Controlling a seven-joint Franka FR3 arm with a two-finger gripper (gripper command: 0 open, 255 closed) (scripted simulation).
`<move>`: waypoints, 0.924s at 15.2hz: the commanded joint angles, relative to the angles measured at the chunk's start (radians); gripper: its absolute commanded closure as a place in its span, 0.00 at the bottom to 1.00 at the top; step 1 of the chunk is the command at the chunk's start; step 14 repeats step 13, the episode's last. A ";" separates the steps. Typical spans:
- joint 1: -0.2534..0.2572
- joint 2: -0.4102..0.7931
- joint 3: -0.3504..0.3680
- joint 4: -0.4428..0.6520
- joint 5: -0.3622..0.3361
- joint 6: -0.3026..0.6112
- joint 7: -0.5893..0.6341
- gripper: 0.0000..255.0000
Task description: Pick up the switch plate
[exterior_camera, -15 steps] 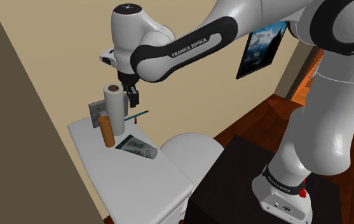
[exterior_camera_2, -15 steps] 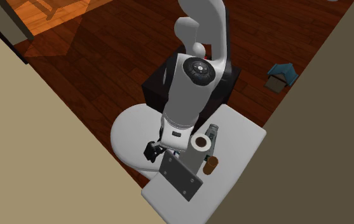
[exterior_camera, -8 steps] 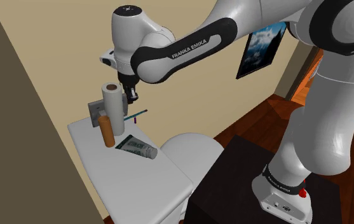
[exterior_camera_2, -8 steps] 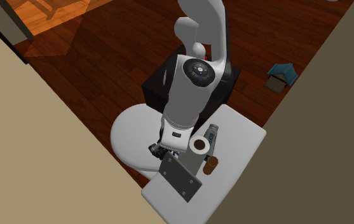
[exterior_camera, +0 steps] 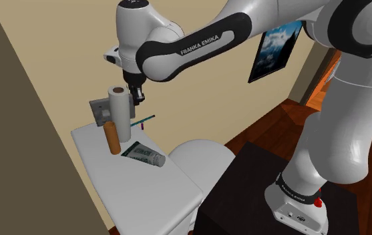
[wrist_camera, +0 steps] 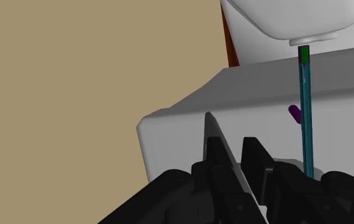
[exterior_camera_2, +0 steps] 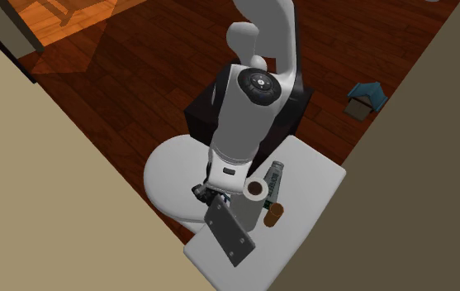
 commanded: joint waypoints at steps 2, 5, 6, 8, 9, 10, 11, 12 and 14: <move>0.000 -0.012 0.002 0.024 0.010 -0.034 -0.012 1.00; 0.001 -0.021 0.004 0.052 0.018 -0.070 -0.024 1.00; 0.001 -0.024 0.004 0.062 0.021 -0.082 -0.028 1.00; 0.001 -0.029 0.005 0.083 0.026 -0.107 -0.035 1.00; 0.001 -0.031 0.005 0.093 0.029 -0.119 -0.039 1.00; 0.001 -0.033 0.006 0.104 0.031 -0.132 -0.043 1.00; 0.002 -0.034 0.006 0.116 0.033 -0.144 -0.046 1.00; 0.002 -0.035 0.006 0.117 0.034 -0.146 -0.047 1.00; 0.002 -0.034 0.006 0.117 0.034 -0.146 -0.047 1.00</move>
